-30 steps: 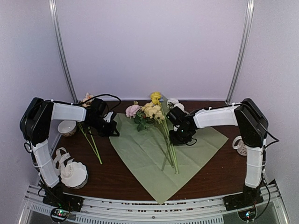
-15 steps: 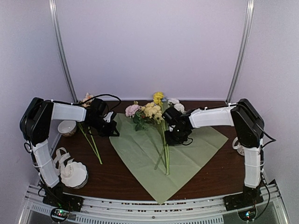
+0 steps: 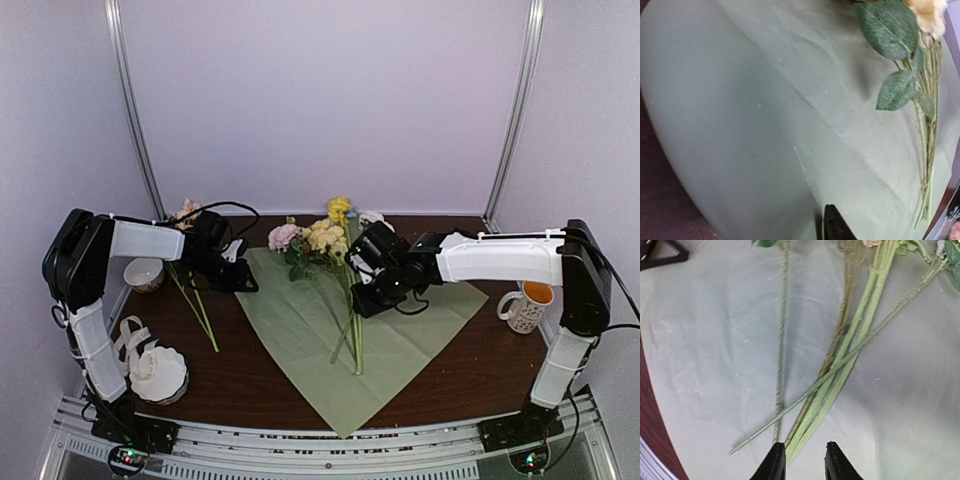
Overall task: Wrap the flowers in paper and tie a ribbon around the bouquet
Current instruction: Adjust the flattened wrapping paper at the center of the board.
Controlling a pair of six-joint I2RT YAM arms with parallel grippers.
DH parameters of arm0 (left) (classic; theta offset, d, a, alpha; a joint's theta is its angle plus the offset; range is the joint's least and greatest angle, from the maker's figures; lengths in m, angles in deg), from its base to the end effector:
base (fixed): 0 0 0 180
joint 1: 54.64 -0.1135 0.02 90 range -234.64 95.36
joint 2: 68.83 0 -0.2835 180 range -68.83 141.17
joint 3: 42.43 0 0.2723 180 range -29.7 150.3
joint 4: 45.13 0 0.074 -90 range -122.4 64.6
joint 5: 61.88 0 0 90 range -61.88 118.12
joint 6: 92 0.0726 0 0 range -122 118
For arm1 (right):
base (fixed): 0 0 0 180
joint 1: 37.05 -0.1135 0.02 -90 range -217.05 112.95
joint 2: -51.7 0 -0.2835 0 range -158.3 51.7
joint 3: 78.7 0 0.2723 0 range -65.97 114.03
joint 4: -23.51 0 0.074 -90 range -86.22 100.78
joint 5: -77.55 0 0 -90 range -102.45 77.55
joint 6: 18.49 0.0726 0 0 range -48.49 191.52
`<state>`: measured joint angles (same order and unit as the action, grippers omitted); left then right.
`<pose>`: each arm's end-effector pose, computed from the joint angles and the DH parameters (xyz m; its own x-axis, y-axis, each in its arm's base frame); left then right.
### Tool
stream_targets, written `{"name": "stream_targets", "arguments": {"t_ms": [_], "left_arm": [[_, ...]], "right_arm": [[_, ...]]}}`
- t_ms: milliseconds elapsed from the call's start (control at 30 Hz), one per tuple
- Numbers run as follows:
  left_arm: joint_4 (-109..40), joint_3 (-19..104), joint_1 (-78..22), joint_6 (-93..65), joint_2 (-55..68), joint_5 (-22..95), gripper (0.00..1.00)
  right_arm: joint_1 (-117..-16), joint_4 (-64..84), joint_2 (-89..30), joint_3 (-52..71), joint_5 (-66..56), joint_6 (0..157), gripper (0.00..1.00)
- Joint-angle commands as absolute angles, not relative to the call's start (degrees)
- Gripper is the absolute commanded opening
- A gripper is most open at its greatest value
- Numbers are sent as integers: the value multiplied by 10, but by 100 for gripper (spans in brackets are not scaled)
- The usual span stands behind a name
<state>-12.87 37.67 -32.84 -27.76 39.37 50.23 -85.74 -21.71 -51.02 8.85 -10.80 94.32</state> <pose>0.3785 -0.1808 0.1318 -0.9514 -0.0531 -0.3032 0.1148 0.8527 -0.5096 0.2741 0.3151 0.1914 -0.8238 -0.3503 -0.4457 -0.4783 0.8516 0.2146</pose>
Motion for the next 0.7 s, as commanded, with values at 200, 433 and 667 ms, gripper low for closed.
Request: {"name": "stream_targets", "arguments": {"t_ms": [200, 433, 667], "left_arm": [[-191, 325, -311, -258, 249, 411, 60], [-207, 291, -202, -150, 118, 326, 63], [-194, 203, -34, 92, -6, 373, 61]], "right_arm": [[-890, -274, -431, 4, -83, 957, 31], [-893, -271, -385, -59, -75, 992, 34], [-899, -292, -327, -143, -97, 1039, 38]]}}
